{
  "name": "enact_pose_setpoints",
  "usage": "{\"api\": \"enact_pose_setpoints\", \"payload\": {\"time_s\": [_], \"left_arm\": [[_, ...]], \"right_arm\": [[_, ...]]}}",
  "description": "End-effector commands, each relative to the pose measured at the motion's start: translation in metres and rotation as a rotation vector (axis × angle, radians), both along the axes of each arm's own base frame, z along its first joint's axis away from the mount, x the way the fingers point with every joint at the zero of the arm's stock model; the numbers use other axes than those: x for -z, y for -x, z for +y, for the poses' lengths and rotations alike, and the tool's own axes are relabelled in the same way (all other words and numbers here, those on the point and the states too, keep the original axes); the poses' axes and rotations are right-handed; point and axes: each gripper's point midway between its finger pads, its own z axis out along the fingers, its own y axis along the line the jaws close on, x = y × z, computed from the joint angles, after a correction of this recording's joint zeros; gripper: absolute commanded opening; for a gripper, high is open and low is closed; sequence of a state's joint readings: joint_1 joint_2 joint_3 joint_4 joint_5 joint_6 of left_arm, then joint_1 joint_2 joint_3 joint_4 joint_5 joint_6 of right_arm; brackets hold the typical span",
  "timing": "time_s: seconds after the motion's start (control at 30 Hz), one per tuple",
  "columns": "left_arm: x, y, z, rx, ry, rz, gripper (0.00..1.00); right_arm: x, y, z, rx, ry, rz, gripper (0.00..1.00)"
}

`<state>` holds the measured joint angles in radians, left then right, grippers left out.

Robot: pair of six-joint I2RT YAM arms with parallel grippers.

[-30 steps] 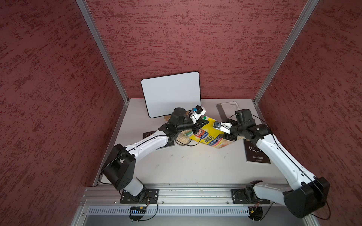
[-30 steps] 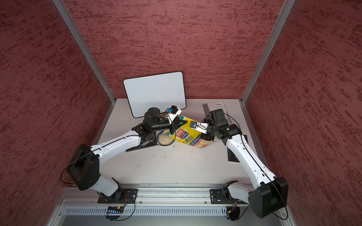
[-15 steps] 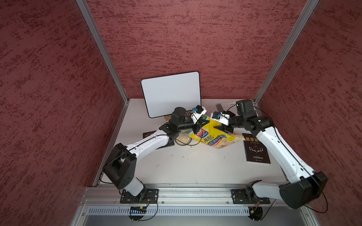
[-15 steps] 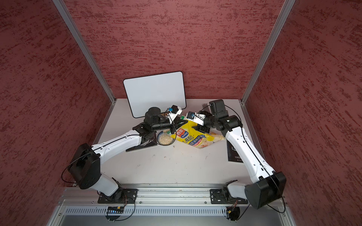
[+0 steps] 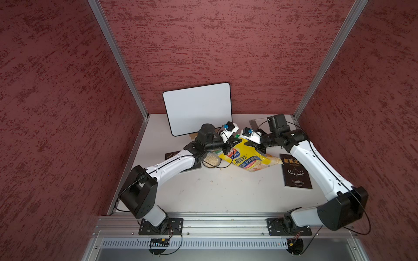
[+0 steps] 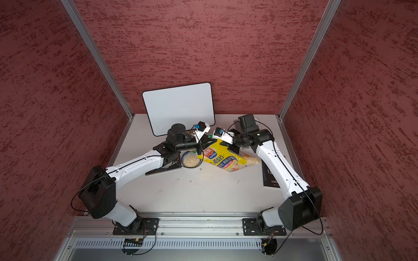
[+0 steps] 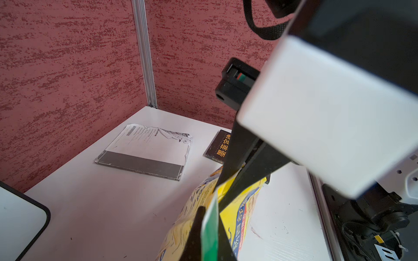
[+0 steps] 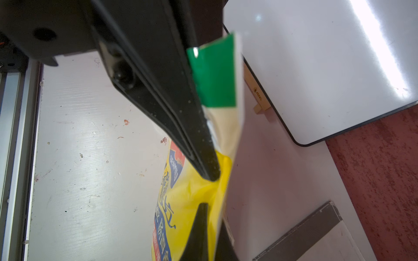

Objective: Pour the oats into the breakfast bowl
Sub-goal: Pour the oats into the bowl, then place the oats bag at the center of the board.

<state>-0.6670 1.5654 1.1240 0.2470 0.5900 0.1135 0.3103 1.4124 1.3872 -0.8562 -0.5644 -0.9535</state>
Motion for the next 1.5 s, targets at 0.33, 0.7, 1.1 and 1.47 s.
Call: {"api": "enact_pose_setpoints", "payload": {"time_s": [0.33, 0.7, 1.1, 1.47], "left_arm": [[-0.055, 0.017, 0.053, 0.058, 0.071, -0.195, 0.57], [0.007, 0.037, 0.1, 0.076, -0.03, -0.213, 0.89], [0.069, 0.0, 0.115, 0.095, -0.134, -0.152, 1.0], [0.096, -0.025, 0.115, 0.069, -0.173, -0.144, 0.98]], "right_arm": [[-0.034, 0.01, -0.006, -0.02, -0.078, -0.075, 0.0], [-0.038, 0.013, -0.008, -0.017, -0.078, -0.088, 0.0], [-0.039, 0.013, -0.011, -0.004, -0.067, -0.094, 0.0], [-0.041, 0.015, -0.013, 0.004, -0.062, -0.096, 0.0]]}}
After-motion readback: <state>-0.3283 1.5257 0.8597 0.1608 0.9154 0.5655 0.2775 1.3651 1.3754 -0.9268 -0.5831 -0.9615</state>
